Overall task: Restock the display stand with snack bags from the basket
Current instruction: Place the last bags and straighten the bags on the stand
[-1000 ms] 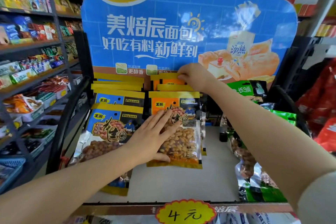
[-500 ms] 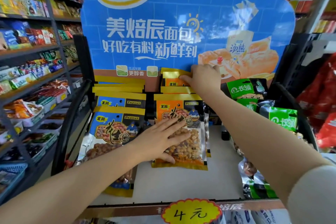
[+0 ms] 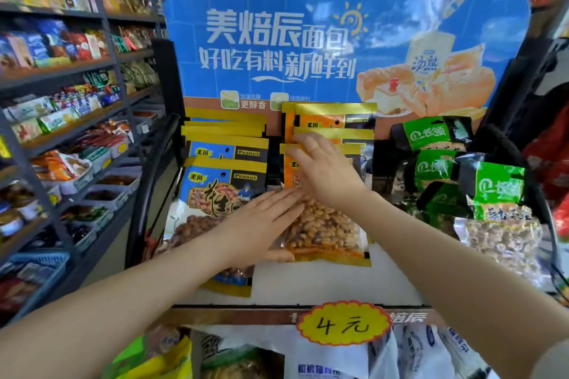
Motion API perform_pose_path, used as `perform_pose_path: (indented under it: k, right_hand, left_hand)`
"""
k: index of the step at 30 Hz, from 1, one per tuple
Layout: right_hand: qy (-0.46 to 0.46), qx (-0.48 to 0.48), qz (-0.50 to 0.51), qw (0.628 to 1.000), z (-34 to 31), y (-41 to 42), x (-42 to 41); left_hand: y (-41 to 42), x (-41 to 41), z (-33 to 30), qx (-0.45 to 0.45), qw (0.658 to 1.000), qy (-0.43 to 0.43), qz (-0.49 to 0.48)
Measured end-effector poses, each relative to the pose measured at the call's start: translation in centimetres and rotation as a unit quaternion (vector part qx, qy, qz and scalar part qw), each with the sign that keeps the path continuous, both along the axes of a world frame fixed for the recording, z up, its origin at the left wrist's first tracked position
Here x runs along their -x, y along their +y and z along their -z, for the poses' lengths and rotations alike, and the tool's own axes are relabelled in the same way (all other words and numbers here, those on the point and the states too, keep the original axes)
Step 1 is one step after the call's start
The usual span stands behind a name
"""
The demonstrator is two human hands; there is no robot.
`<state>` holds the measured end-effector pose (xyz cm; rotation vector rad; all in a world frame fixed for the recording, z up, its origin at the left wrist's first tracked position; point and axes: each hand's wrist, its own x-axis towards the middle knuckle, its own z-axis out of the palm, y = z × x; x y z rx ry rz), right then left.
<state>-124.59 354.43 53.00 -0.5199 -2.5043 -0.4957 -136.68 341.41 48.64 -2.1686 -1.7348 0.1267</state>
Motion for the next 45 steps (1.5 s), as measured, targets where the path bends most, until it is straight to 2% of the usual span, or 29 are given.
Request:
perform_pose_path:
  k: [2, 5, 10, 13, 16, 18, 20, 21, 23, 25, 27, 29, 31, 33, 38, 41, 45]
  right_hand:
    - [-0.049, -0.007, -0.005, 0.999, 0.5, -0.6, 0.6]
    - [-0.119, 0.034, 0.021, 0.992, 1.1, -1.6, 0.6]
    - [-0.199, 0.015, 0.026, 0.979, 3.2, -2.0, 0.1]
    - [-0.205, 0.002, 0.029, 0.978, 3.0, -2.1, 0.0]
    - [-0.181, 0.004, 0.05, 0.982, 3.3, -2.4, -0.2]
    - [-0.132, 0.022, 0.035, 0.99, 3.8, -2.7, -0.5]
    - [-0.025, 0.052, 0.035, 0.998, 3.7, -2.7, -1.0]
    - [0.052, 0.09, 0.061, 0.993, 3.4, -2.3, -1.4]
    - [0.199, 0.202, 0.138, 0.949, 2.7, -1.3, -2.4]
    - [0.292, 0.345, 0.176, 0.874, 1.8, -0.1, -3.2]
    - [0.34, 0.453, 0.184, 0.804, 0.8, 0.9, -3.8]
    - [0.352, 0.487, 0.189, 0.777, 0.1, 1.9, -4.0]
    - [0.35, 0.479, 0.184, 0.783, -0.5, 2.7, -3.8]
    - [0.337, 0.461, 0.172, 0.802, -0.9, 3.3, -3.5]
    - [0.314, 0.439, 0.173, 0.824, -1.6, 4.5, -3.7]
    - [0.266, 0.38, 0.162, 0.871, -1.6, 4.8, -4.0]
    - [0.199, 0.325, 0.171, 0.909, -2.8, 4.6, -3.8]
  left_hand:
    - [-1.7, 1.6, -0.1, 0.036, 0.999, -0.005, 0.008]
    - [-2.6, 3.0, 0.2, 0.04, 0.998, 0.033, -0.017]
    - [-2.0, 3.1, 0.0, 0.011, 0.998, 0.028, -0.052]
    - [-1.7, 3.1, 0.0, -0.023, 0.999, 0.018, -0.042]
    - [-1.5, 3.2, 0.1, -0.019, 0.999, -0.001, -0.034]
    - [-1.4, 2.9, 0.0, -0.02, 0.999, -0.016, -0.037]
    - [-0.9, 2.3, -0.2, -0.024, 0.997, -0.064, -0.03]
    - [-0.6, 1.8, -0.4, -0.024, 0.992, -0.118, -0.037]
    - [0.2, -0.1, -1.3, 0.014, 0.954, -0.288, -0.083]
    - [1.5, -2.0, -1.7, 0.046, 0.885, -0.447, -0.126]
    - [2.9, -3.0, -1.4, 0.059, 0.83, -0.529, -0.167]
    - [3.9, -3.3, -0.6, 0.064, 0.787, -0.581, -0.197]
    - [4.4, -3.3, 0.2, 0.068, 0.759, -0.615, -0.203]
    - [4.7, -3.3, 0.6, 0.074, 0.747, -0.631, -0.196]
    - [5.1, -3.5, 0.8, 0.041, 0.766, -0.61, -0.2]
    - [5.4, -3.5, 1.1, 0.049, 0.746, -0.635, -0.196]
    - [5.4, -3.7, 1.1, 0.046, 0.763, -0.617, -0.188]
